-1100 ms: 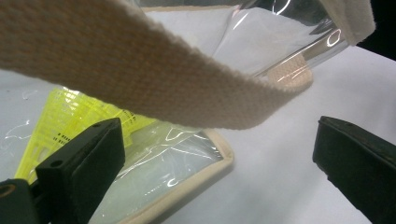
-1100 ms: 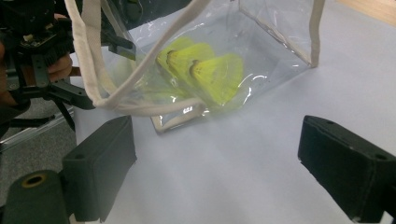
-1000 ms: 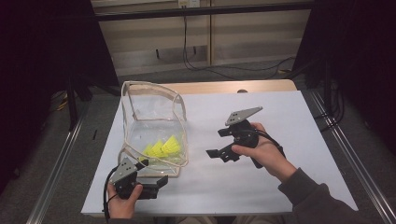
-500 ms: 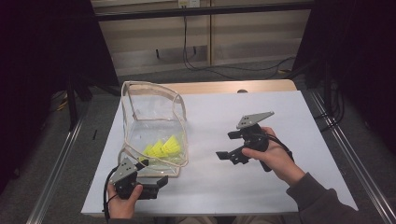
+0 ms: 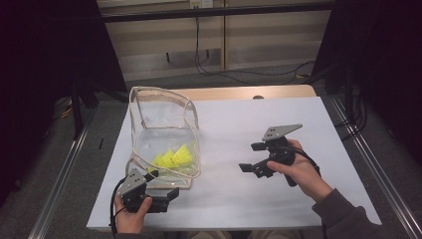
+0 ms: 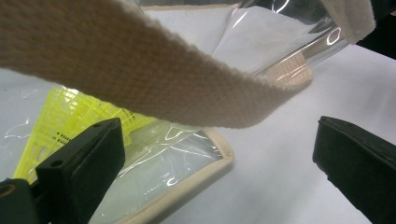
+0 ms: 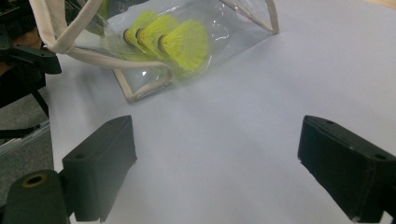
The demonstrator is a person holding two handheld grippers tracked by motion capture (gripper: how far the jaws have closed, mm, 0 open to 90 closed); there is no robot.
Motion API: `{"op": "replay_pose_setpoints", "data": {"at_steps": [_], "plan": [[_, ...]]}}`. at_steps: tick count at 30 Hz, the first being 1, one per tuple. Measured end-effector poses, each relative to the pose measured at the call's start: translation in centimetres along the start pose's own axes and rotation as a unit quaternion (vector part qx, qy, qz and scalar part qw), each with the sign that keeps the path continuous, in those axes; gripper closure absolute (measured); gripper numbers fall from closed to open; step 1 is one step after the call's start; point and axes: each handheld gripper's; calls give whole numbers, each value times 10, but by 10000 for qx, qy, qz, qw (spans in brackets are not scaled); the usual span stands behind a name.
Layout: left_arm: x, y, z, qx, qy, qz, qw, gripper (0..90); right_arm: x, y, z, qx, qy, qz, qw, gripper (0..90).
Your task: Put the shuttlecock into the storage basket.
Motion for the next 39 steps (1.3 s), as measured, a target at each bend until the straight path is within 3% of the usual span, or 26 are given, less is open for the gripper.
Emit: {"op": "replay_pose_setpoints", "data": {"at_steps": [39], "plan": [[0,0,-1,-24,-8,16,10000,24,32,-48,-15,-187,-367,-198,9990,107]]}}
Point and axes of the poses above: each handheld gripper's, and its own axes: x roughly backward along the jaws, y roughly out of its top, z roughly to its left, and after that the axes turned 8 degrees about y, right-handed
